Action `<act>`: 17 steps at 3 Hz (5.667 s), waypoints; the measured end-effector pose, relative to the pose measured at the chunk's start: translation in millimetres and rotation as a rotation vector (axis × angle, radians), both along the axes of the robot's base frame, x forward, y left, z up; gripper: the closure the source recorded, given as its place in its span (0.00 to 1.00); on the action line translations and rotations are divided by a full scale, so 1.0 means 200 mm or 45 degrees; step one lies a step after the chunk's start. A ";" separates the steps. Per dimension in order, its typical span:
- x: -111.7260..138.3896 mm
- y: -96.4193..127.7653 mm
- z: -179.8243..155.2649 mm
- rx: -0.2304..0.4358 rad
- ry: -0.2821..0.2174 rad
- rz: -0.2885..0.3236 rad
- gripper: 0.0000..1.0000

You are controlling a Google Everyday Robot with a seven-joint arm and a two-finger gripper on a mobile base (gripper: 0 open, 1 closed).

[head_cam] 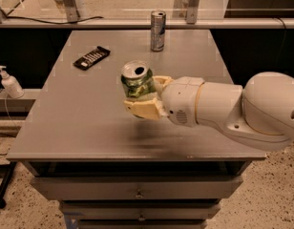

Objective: Move green can near redbull can

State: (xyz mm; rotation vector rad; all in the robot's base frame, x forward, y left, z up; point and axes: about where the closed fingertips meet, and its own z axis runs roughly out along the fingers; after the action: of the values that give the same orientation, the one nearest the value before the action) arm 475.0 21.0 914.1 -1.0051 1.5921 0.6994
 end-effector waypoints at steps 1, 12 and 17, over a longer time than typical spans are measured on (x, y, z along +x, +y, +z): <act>0.15 -0.13 0.04 -0.044 -0.044 -0.064 1.00; 1.69 -0.82 -0.23 0.198 0.006 -0.415 1.00; 1.72 -0.72 -0.27 0.201 0.079 -0.339 0.13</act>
Offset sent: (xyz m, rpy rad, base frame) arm 0.1064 -0.1511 0.0273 -0.1256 -0.0812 -0.2660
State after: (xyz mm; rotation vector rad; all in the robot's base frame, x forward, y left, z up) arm 818.1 -122.9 860.6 -0.6475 1.6584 0.6646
